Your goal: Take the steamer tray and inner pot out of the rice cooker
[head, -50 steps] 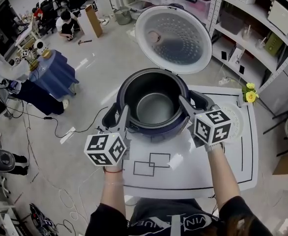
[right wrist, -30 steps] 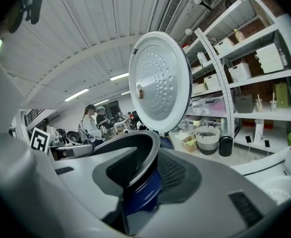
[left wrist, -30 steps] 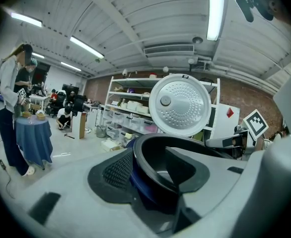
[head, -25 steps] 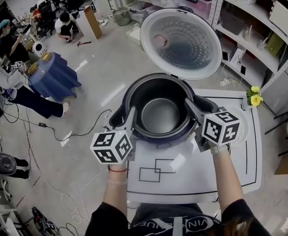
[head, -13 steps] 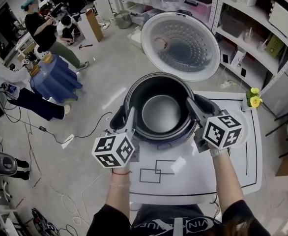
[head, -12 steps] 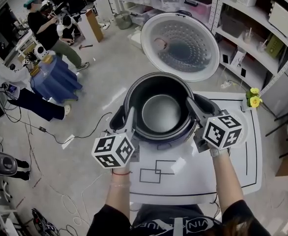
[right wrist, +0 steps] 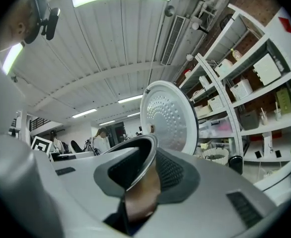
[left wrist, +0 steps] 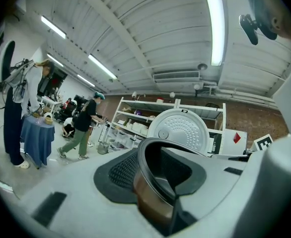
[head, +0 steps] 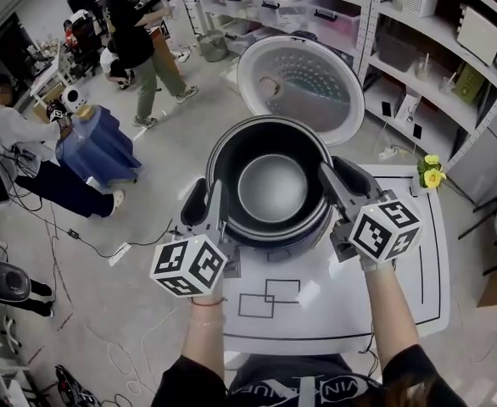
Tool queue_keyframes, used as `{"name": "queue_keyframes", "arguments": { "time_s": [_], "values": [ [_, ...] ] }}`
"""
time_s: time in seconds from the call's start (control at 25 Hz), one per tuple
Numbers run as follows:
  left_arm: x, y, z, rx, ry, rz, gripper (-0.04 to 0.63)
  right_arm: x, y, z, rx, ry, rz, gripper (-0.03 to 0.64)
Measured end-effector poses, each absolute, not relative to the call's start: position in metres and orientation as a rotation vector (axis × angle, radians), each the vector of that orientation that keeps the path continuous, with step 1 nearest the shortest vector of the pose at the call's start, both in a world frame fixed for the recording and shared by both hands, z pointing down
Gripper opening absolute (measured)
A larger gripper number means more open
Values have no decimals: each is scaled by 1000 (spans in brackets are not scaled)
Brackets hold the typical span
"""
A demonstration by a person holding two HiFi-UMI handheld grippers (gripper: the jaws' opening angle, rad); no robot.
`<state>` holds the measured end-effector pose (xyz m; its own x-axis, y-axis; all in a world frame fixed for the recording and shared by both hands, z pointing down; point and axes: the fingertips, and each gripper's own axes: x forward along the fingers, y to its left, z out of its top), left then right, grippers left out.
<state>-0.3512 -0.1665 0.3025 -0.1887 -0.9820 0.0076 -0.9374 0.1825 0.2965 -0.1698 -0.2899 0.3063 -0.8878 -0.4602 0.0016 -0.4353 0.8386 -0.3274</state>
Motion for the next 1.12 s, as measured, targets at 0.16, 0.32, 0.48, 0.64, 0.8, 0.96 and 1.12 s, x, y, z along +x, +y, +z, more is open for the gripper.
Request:
{"name": "queue_keyframes", "arguments": {
  "time_s": [0.16,0.32,0.48,0.64,0.8,0.96,1.12],
  "values": [
    [-345,-161,286,1881,-2271,-375,129,-162,-284,291,-698,2903,-475,101],
    [-335,-162,267,1914,-2281,-393,129,-150,-283,275,-700,2873,-459,101],
    [-323,-158,244,1946,-2289,-429,129,-137,-278,259,-706,2848,-443,101],
    [-307,-157,227,1981,-2283,-463,129,-121,-275,244,-706,2818,-437,101],
    [-287,-157,214,2030,-2256,-507,129,-98,-272,234,-730,2787,-415,101],
    [-266,-161,210,2083,-2209,-524,129,-71,-269,229,-773,2751,-404,101],
    [-238,-173,216,2137,-2130,-546,129,-36,-268,232,-850,2716,-389,101]
  ]
}}
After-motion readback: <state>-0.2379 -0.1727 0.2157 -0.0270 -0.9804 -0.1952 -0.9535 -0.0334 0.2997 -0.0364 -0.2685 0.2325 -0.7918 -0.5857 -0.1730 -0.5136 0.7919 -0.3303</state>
